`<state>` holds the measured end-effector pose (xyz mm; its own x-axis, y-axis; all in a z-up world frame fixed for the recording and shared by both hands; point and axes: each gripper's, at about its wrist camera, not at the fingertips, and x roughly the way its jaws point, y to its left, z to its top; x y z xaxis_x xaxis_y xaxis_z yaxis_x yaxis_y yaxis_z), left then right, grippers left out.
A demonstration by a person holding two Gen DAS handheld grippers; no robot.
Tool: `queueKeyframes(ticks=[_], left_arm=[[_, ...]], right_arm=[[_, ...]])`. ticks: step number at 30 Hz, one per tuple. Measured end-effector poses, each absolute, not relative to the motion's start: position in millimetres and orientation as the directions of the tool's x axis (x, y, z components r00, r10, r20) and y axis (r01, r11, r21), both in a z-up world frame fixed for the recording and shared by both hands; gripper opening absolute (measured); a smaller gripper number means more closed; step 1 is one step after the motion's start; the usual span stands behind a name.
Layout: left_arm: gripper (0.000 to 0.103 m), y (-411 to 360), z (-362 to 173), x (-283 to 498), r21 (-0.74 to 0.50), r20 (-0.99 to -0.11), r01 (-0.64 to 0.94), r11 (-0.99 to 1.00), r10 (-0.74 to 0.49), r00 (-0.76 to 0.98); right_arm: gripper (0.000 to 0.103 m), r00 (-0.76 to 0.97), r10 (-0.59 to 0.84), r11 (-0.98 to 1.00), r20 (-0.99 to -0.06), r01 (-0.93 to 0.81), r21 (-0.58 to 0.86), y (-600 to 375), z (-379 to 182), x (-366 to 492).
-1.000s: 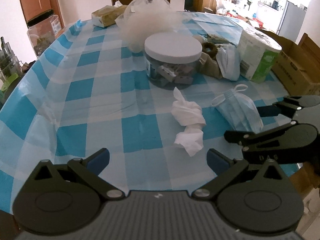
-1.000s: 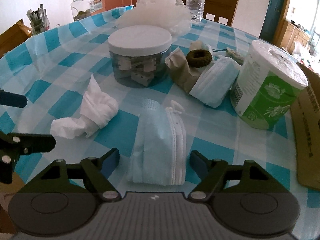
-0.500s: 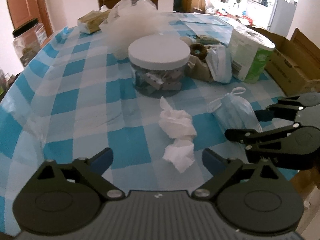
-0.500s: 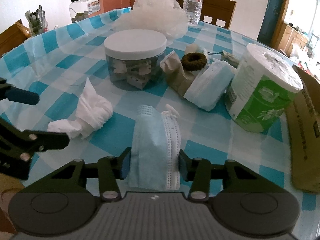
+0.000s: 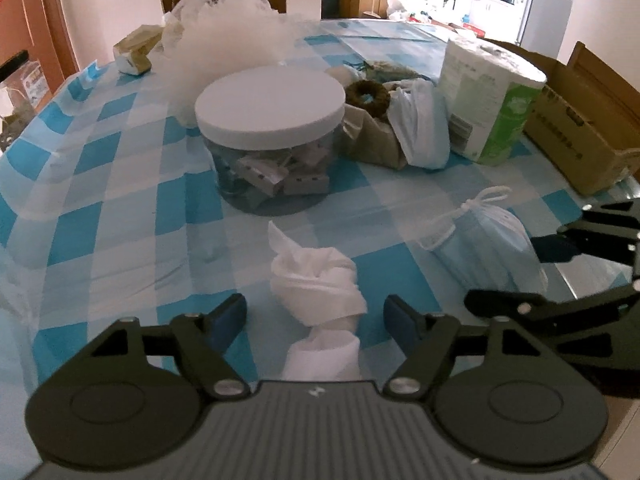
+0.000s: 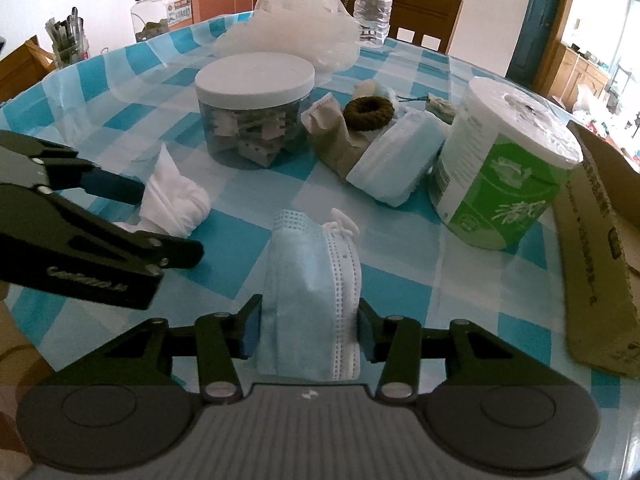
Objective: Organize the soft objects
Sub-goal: 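Grasp the blue face mask with the right tool while the left tool grasps the white tissue, then carry the mask and tissue into the cardboard box and release both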
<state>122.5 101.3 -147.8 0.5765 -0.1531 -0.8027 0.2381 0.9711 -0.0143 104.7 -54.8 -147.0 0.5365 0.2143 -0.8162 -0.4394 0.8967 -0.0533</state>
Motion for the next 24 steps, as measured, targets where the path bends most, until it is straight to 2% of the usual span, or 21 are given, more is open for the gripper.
queueKeyframes(ticks=[2, 8, 17, 24], left_arm=[[0.072, 99, -149, 124, -0.003, -0.798, 0.239, 0.971, -0.147, 0.585], [0.05, 99, -147, 127, 0.004, -0.788, 0.225, 0.974, -0.136, 0.601], [0.045, 99, -146, 127, -0.004, -0.785, 0.219, 0.976, -0.139, 0.603], [0.045, 108, -143, 131, -0.02, -0.792, 0.233, 0.972, -0.158, 0.589]], right_arm=[[0.054, 0.534, 0.216, 0.898, -0.818, -0.437, -0.048, -56, -147, 105], [0.058, 0.539, 0.211, 0.902, -0.815, -0.428, -0.049, -55, -147, 105], [0.059, 0.542, 0.2, 0.909, -0.817, -0.414, -0.052, -50, -148, 114], [0.048, 0.524, 0.183, 0.91, -0.832, -0.411, -0.058, -46, -146, 119]])
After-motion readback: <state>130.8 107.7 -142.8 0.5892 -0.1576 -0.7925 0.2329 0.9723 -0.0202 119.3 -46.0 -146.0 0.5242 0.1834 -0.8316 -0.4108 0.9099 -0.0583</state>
